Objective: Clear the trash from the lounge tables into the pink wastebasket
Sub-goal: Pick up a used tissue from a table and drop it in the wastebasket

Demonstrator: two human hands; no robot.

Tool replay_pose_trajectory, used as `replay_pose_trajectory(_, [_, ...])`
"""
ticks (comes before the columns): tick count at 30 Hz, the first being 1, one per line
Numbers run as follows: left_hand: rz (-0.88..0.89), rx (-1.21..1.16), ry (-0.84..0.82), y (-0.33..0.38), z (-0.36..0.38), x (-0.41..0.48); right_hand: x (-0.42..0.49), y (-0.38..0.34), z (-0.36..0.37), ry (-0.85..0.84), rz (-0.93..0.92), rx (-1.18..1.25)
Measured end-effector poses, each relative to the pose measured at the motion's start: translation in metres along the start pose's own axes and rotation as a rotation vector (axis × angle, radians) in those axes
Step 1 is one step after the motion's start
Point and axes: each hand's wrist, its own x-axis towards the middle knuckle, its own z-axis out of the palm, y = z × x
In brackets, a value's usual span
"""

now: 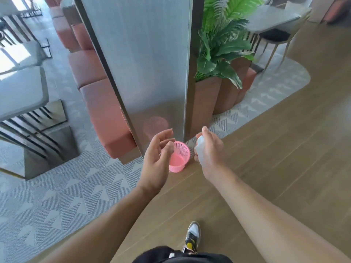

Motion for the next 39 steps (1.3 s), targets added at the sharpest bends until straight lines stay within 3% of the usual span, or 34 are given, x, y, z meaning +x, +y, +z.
replay_pose_trajectory(5, [-0.039,-0.001,0.023,-0.008,0.017,0.068,0.075,-0.020,0.015,-0.042,0.001,-0.058])
replay_pose_trajectory(15, [-0.084,0.004,-0.011,-0.041,0.019,0.199,0.179,-0.026,0.058,-0.174,0.165,0.133])
replay_pose_trajectory(27, [-0.209,0.069,-0.193,-0.107,0.017,0.332,0.277,-0.009,0.116,0.076,0.240,0.109])
replay_pose_trajectory(39, [-0.333,0.155,-0.119,-0.241,0.036,0.387,0.388,0.124,0.099,0.194,0.330,0.014])
